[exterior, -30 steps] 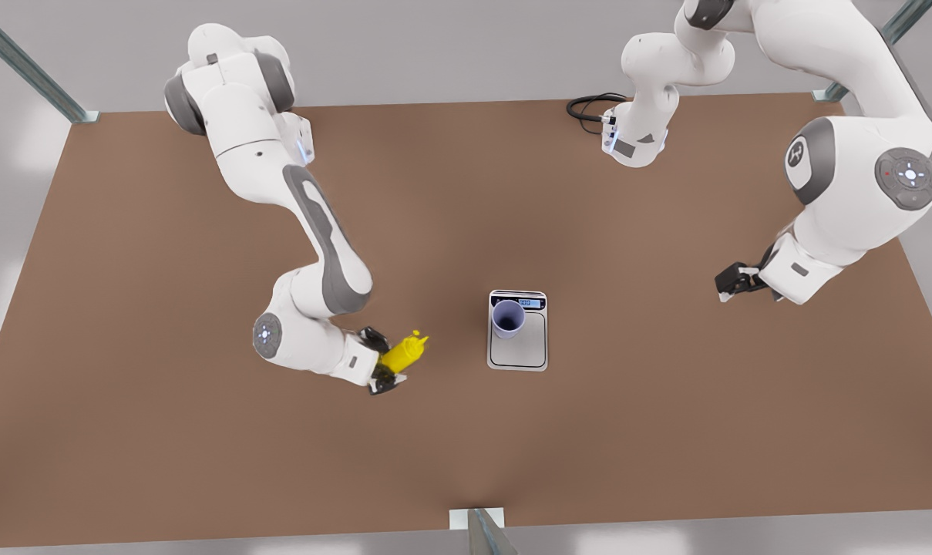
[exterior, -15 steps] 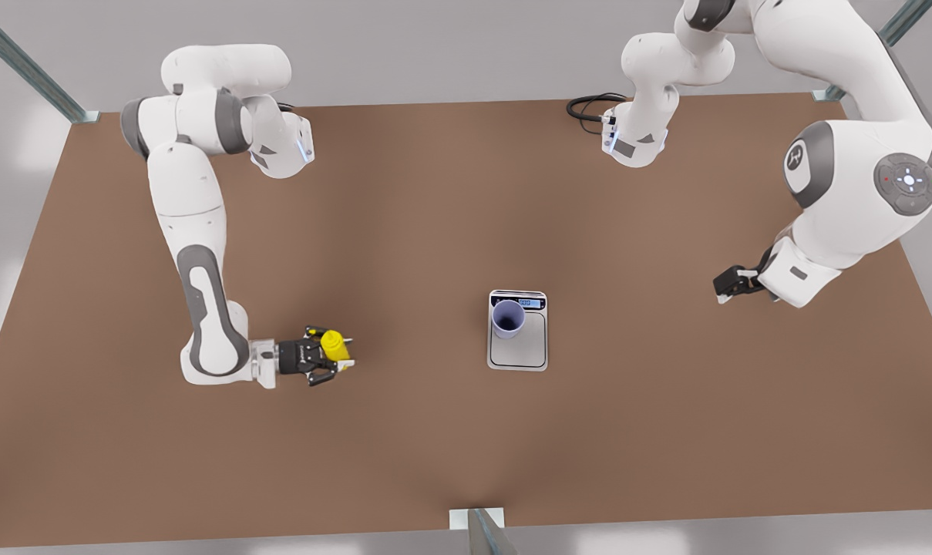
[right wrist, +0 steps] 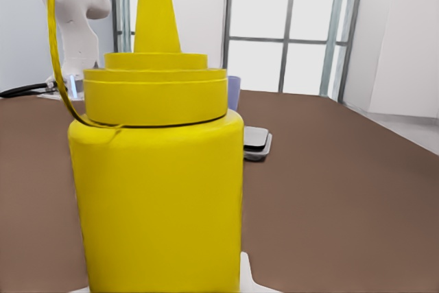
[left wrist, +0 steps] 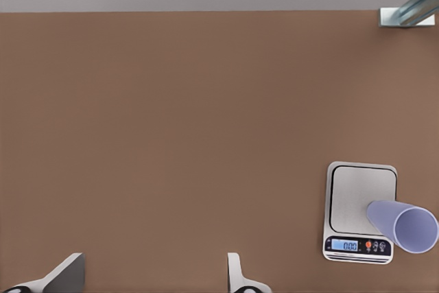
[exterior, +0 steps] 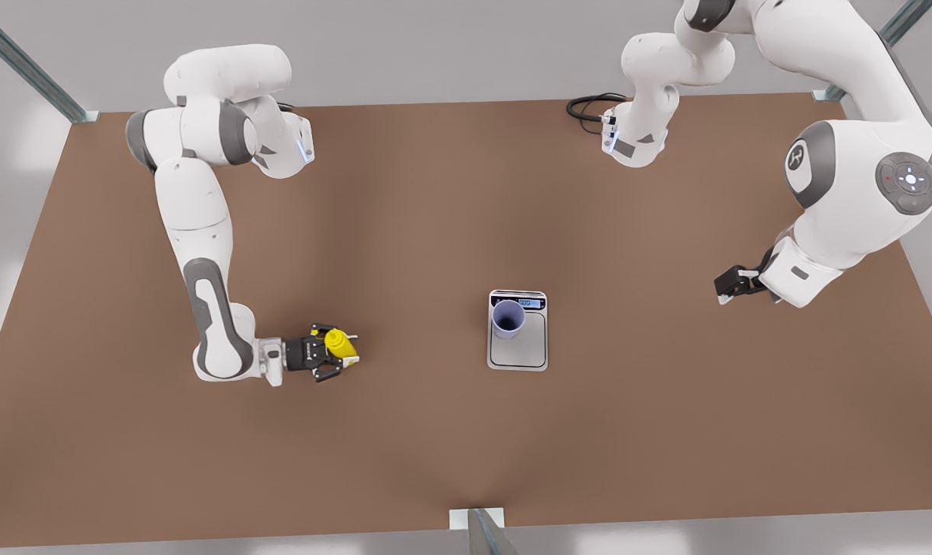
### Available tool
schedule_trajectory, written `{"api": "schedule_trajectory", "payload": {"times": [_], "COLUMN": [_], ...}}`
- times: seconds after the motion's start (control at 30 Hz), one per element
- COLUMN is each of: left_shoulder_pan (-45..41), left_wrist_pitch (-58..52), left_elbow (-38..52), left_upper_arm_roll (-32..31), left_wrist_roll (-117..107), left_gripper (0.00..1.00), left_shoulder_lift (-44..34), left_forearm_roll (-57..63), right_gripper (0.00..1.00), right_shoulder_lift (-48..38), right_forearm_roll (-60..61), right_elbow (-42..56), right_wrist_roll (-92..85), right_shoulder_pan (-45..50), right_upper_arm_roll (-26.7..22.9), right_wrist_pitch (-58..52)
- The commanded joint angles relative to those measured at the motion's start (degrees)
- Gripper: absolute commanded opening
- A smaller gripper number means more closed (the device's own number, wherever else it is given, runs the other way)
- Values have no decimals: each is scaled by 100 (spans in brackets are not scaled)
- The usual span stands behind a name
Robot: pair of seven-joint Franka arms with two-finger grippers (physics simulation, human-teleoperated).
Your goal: Move cup to the weight, pick up sauce bottle, pour sauce
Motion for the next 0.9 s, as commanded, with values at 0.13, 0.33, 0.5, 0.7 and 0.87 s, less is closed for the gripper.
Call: {"api": "schedule_trajectory", "payload": {"times": [0.13, 0.33, 0.5, 0.7, 0.87], "left_shoulder_pan": [0, 9, 18, 9, 9], "left_wrist_pitch": [9, 9, 18, 62, 62], "left_elbow": [10, 18, 27, 150, 150], "left_upper_arm_roll": [-9, 0, 9, 26, 26], "left_wrist_roll": [-18, -9, 17, 0, 0], "left_gripper": [100, 100, 100, 100, 100], "left_shoulder_lift": [8, 8, 8, 61, 70], "left_forearm_roll": [-7, -165, -165, -297, -270], "right_gripper": [100, 100, 100, 100, 100], "right_shoulder_lift": [0, 0, 0, -27, -176], "right_forearm_roll": [1, 1, -7, -86, -824], "right_elbow": [0, 0, 0, -176, -246], "right_wrist_roll": [-8, -8, -8, 36, 167], "right_shoulder_pan": [0, 0, -97, -360, -633], "right_upper_arm_roll": [0, 0, -8, -26, -613], "right_wrist_pitch": [-9, -9, -79, -299, -1001]}}
